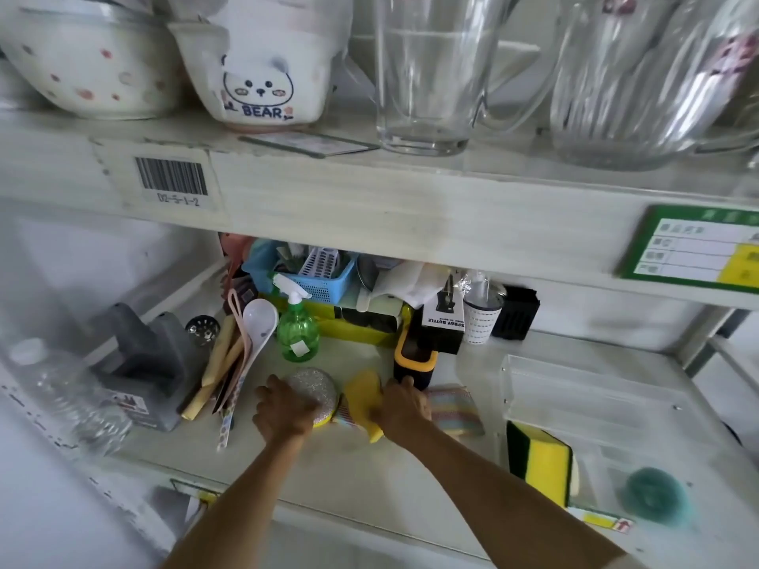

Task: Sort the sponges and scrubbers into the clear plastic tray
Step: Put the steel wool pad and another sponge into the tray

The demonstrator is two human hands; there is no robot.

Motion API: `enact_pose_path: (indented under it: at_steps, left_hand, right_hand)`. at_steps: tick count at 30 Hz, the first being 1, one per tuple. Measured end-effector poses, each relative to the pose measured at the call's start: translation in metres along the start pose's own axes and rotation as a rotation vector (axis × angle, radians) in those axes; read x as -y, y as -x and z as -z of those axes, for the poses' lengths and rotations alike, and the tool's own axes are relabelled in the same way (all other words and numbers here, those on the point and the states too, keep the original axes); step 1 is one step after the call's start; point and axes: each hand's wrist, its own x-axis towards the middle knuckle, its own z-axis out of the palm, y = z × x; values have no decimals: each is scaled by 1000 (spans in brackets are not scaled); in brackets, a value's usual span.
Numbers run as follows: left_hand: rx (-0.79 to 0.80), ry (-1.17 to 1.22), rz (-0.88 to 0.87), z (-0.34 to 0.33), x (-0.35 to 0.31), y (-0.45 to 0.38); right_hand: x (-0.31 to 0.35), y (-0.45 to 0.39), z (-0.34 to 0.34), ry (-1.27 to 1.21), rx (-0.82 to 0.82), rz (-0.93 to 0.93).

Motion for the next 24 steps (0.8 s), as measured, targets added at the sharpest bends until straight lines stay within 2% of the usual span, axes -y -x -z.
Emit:
enact_pose_path:
  at_steps: [2,6,9,11,14,20,24]
  left_hand:
    - [-43,107,-62,-1,3,-1]
    - [-186,135,-188,5,4,0]
    - [-280,334,-231,16,-12,12]
    - [-321,485,-327,20,-30,24]
    - [-268,664,-390,24,-66,48]
    - [-169,705,-505,7,-137,95]
    - [-67,700,-565,-11,-177,127]
  right_hand:
    - [-1,2,-1,-95,4,-4]
    - [-4,8,2,-278,-10,16]
    - [-10,15,8,-358,-90,68]
    - [-17,21,16,-385,-196,93]
    - [-31,30,34,-447,-391,80]
    - [-90,44,66,-531,-719,2]
    - [-140,58,83,-497,-847,-84]
